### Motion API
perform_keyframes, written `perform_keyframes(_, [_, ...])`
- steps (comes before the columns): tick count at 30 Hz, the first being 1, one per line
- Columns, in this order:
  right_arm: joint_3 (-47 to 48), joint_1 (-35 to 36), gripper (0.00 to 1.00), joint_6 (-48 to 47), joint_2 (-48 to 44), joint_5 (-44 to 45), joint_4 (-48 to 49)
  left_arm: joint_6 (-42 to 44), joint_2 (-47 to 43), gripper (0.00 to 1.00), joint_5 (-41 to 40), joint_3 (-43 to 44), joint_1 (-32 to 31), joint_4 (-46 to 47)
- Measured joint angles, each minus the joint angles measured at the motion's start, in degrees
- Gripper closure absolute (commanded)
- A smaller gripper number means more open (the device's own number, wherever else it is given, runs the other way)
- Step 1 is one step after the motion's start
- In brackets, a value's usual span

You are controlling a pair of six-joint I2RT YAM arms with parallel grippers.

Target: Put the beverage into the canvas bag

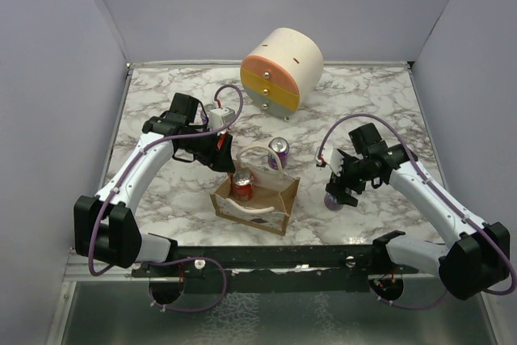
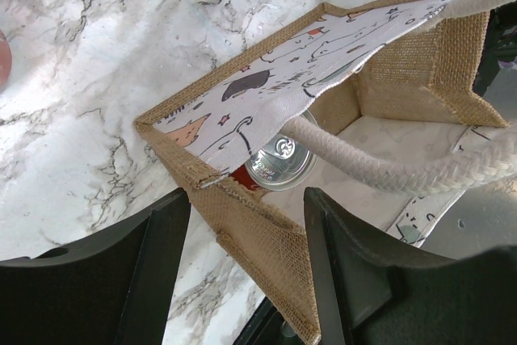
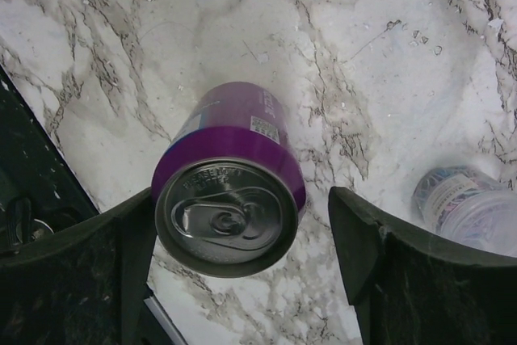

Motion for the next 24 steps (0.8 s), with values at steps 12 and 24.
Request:
perform_keyframes(12, [-0.42,-1.97,0.36,-1.64,0.68,-2.78,0.52,0.0,-0.44,0.39,-0.35,0.0,0.0,0.0])
perform_keyframes(24, [-0.94,-1.97,0.65,-1.33,0.68,-5.22,2.01,-0.02,-0.9,0.39,-0.52,0.0,0.0,0.02])
